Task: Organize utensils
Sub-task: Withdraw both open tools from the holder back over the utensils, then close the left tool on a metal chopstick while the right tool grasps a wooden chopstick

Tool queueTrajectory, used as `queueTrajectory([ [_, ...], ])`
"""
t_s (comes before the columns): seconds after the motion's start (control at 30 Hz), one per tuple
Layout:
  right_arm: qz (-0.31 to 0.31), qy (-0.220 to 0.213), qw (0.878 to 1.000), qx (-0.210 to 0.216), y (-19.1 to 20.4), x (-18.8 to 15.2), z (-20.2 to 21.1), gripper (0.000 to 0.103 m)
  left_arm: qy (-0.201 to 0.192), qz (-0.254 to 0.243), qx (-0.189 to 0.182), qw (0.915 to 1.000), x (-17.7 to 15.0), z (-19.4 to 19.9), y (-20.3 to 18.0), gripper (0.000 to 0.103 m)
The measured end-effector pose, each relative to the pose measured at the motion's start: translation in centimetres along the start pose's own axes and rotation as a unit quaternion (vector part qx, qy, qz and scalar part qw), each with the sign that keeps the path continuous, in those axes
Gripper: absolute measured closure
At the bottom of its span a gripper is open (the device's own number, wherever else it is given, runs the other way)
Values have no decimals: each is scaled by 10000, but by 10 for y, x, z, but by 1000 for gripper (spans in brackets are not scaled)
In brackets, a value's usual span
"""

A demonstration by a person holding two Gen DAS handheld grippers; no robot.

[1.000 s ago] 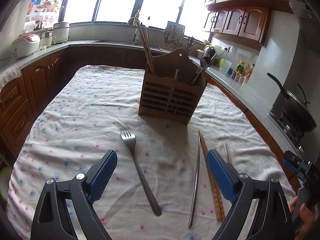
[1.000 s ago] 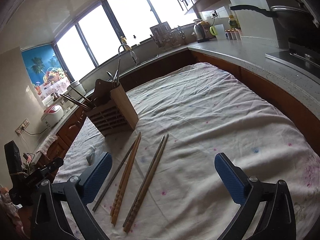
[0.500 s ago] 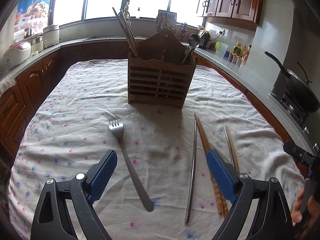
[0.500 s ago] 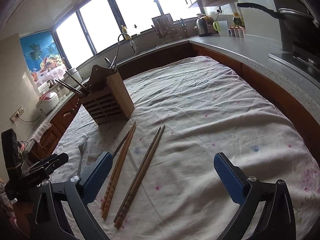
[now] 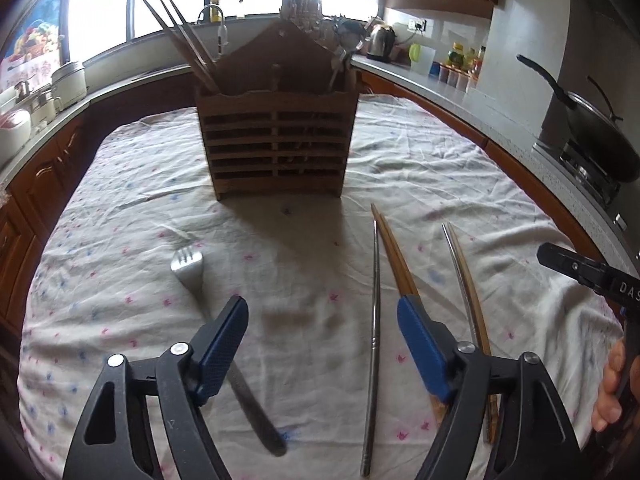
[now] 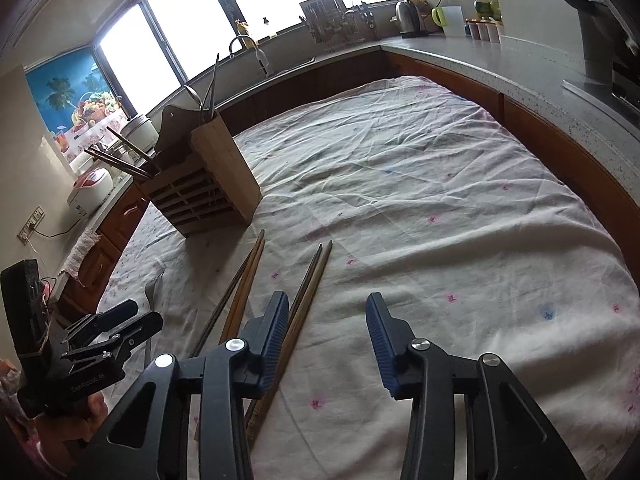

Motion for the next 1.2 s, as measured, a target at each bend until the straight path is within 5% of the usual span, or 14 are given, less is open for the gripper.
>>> queueTrajectory([
  [0.27,-3,412,9991,24,4,0,-40,77,429,-328,-169,9984,14,-45,-16,46],
  [0.5,226,681,9973,-159,8,-1,-68,81,915,-621,-202,9937,8,-84,-29,73],
  [0.7,398,704,9964,-257,2,-2,-68,96,877,-458,-30,9951,1,-81,-19,87],
  [0.93,174,675,9976,-9,8,5,-70,91,1009,63,-283,9945,-1,-73,-4,87],
  [1.2,519,824,9950,-221,17,6,-84,92,1116,-189,-113,9935,19,-95,-6,87],
])
Point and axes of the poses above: each gripper's, at about its wrist camera, not at the fingertips, and z roughly against the way its jaws point, y to its left, x to its top, the point moved 10 cm from there along -z, roughly the way its jaws point
